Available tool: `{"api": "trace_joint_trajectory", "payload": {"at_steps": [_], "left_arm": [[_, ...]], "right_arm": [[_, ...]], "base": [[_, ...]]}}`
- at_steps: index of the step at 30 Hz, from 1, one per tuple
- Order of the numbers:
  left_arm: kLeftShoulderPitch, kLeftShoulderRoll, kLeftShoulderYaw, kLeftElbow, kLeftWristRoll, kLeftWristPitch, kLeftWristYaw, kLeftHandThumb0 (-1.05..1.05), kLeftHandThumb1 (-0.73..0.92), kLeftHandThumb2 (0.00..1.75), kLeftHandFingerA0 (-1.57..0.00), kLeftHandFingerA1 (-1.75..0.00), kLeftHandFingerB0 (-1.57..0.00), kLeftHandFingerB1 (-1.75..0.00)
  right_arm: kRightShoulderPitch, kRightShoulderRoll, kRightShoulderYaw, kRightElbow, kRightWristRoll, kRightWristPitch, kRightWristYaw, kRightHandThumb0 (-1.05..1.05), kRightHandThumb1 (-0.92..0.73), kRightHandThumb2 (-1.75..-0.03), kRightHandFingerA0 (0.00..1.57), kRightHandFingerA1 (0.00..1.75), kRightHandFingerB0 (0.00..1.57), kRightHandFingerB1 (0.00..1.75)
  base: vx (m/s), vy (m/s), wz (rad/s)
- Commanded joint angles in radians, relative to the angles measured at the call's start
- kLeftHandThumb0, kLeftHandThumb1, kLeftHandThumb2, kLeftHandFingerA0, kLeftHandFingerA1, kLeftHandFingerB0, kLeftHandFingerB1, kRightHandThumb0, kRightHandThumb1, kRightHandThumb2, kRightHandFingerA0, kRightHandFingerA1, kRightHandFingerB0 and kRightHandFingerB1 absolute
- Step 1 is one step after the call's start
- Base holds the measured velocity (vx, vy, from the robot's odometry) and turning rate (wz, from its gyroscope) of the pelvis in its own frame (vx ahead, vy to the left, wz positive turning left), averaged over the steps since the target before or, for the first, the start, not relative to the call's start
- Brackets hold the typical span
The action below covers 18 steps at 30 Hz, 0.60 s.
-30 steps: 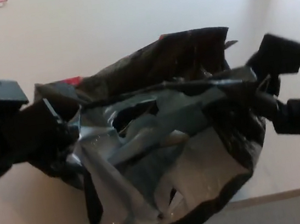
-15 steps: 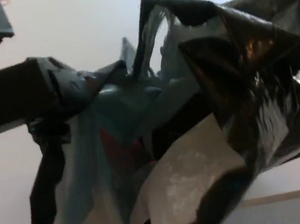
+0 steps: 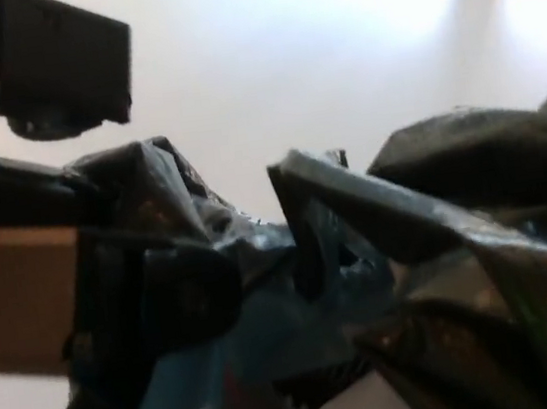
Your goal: A plastic bag is kept infront of the robot in the middle of the desk and the robot uses both its hands to grab it from the top and lifts it up and then releases it.
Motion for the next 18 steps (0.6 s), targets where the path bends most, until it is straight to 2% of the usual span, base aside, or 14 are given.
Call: {"api": "trace_joint_trajectory", "payload": {"at_steps": [1,2,3,7,8,9,10,11,12,13,14,15,16,18], "left_arm": [[-0.323,0.108,0.018,0.424,0.495,0.188,-0.152,-0.41,0.62,0.67,-1.09,-1.75,-0.9,-1.06],[-0.344,0.113,0.003,0.453,0.529,0.213,-0.139,-0.41,0.62,0.67,-1.09,-1.75,-0.9,-1.06],[-0.382,0.102,-0.024,0.517,0.451,0.215,-0.241,-0.43,0.83,0.64,-1.02,-1.75,-0.93,-1.75],[-0.681,0.06,-0.227,0.914,0.644,0.326,-0.252,-0.37,0.8,0.65,-1.01,-1.75,-0.78,-1.64],[-0.742,0.058,-0.26,0.976,0.671,0.373,-0.291,-0.42,0.57,0.89,-1.24,-1.49,-0.98,-1.34],[-0.782,0.053,-0.281,1.025,0.683,0.403,-0.293,-0.42,0.57,0.89,-1.24,-1.49,-0.98,-1.34],[-0.798,0.049,-0.284,1.049,0.677,0.447,-0.319,-0.44,0.56,0.88,-1.22,-1.48,-0.95,-1.34],[-0.817,0.045,-0.293,1.073,0.682,0.49,-0.32,-0.4,0.53,0.85,-1.2,-1.47,-0.95,-1.32],[-0.837,0.041,-0.307,1.097,0.693,0.524,-0.306,-0.4,0.53,0.85,-1.2,-1.47,-0.95,-1.32],[-0.86,0.04,-0.319,1.117,0.707,0.57,-0.305,-0.4,0.52,0.86,-1.19,-1.44,-0.92,-1.29],[-0.867,0.039,-0.324,1.124,0.711,0.581,-0.304,-0.4,0.52,0.86,-1.19,-1.44,-0.92,-1.29],[-0.892,0.043,-0.335,1.152,0.717,0.606,-0.272,-0.25,0.68,0.58,-0.85,-1.75,-0.64,-1.67],[-0.92,0.05,-0.341,1.175,0.719,0.645,-0.268,-0.27,0.57,0.58,-0.88,-1.68,-0.87,-0.96],[-0.954,0.055,-0.336,1.204,0.694,0.721,-0.315,-0.29,0.57,0.59,-0.86,-1.4,-0.9,-0.75]], "right_arm": [[-0.617,-0.189,0.29,1.026,-0.388,-0.338,0.148,-0.39,-0.71,-0.66,1.06,1.54,0.94,0.92],[-0.662,-0.191,0.31,1.121,-0.404,-0.392,0.139,-0.39,-0.71,-0.66,1.06,1.54,0.94,0.92],[-0.708,-0.206,0.347,1.2,-0.465,-0.406,0.118,-0.41,-0.73,-0.68,0.97,1.61,0.87,0.89],[-0.997,-0.214,0.56,1.658,-0.765,-0.304,-0.061,-0.4,-0.8,-0.64,0.85,1.67,0.65,1.33],[-1.066,-0.2,0.591,1.757,-0.785,-0.21,-0.071,-0.44,-0.63,-1.0,0.95,1.2,0.74,0.99],[-1.115,-0.19,0.615,1.829,-0.804,-0.128,-0.1,-0.44,-0.63,-1.0,0.95,1.2,0.74,0.99],[-1.139,-0.186,0.612,1.871,-0.792,-0.08,-0.135,-0.43,-0.73,-0.66,0.81,1.51,0.7,1.2],[-1.162,-0.187,0.623,1.903,-0.802,-0.029,-0.17,-0.42,-0.66,-1.02,0.9,1.18,0.74,1.03],[-1.185,-0.188,0.642,1.928,-0.82,0.018,-0.199,-0.42,-0.66,-1.02,0.9,1.18,0.74,1.03],[-1.191,-0.183,0.601,1.947,-0.762,0.052,-0.224,-0.38,-0.76,-0.66,0.74,1.59,0.62,1.33],[-1.192,-0.181,0.59,1.953,-0.743,0.058,-0.231,-0.38,-0.76,-0.66,0.74,1.59,0.62,1.33],[-1.208,-0.186,0.578,1.972,-0.72,0.091,-0.239,-0.39,-0.82,-0.65,0.72,1.73,0.59,1.49],[-1.215,-0.189,0.557,1.98,-0.687,0.134,-0.234,-0.4,-0.84,-0.62,0.73,1.75,0.49,1.57],[-1.209,-0.198,0.538,1.983,-0.656,0.185,-0.255,-0.38,-0.79,-0.6,0.69,1.74,0.57,1.5]], "base": [[0.0,0.0,0.0],[0.0,0.0,0.0],[0.0,0.0,0.0],[0.0,0.0,0.0],[0.0,0.0,0.0],[0.0,0.0,0.0],[0.0,0.0,0.0],[0.0,0.0,0.0],[0.0,0.0,0.0],[0.0,0.0,0.0],[0.0,0.0,0.0],[0.0,0.0,0.0],[0.0,0.0,0.0],[0.0,0.0,0.0]]}}
